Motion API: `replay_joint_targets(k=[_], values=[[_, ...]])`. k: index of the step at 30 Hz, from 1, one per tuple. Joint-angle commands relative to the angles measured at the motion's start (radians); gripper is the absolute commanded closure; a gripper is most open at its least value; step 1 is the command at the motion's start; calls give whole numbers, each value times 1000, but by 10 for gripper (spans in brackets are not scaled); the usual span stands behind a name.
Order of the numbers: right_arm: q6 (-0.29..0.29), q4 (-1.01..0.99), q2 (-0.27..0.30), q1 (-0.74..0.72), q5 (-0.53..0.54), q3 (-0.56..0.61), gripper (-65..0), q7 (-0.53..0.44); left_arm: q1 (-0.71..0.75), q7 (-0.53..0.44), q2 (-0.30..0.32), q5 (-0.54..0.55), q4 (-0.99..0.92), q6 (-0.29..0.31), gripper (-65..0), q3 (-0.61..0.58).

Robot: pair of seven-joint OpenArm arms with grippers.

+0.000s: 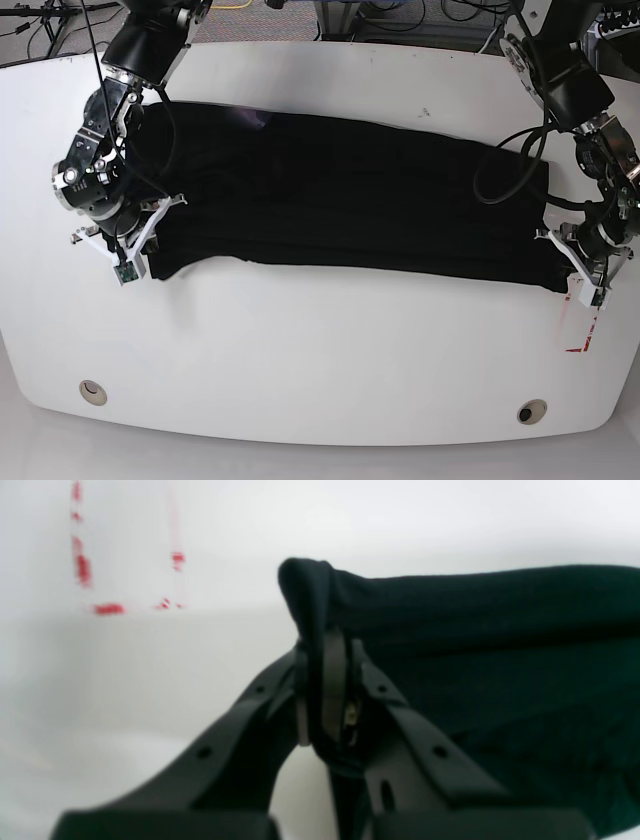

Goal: Fold the T-shirt properly
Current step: 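Fold the hem over toward the held edge with both grippers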

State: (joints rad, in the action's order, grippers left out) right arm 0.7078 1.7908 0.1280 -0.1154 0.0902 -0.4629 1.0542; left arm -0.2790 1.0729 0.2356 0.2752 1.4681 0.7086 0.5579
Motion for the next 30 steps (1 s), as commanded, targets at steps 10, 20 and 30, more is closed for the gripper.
replay_joint_targets(k=[10, 20, 30], values=[[-10, 157, -9, 196, 62, -12, 0, -1, 145, -4, 21, -17, 154, -10, -3, 6], [-10, 154, -14, 286, 96, -12, -24, -1, 238, -4, 26, -17, 151, -10, -50, 1], [-10, 162, -15, 317, 96, -9, -495, -1, 251, -4, 26, -23, 158, -10, -462, 0]])
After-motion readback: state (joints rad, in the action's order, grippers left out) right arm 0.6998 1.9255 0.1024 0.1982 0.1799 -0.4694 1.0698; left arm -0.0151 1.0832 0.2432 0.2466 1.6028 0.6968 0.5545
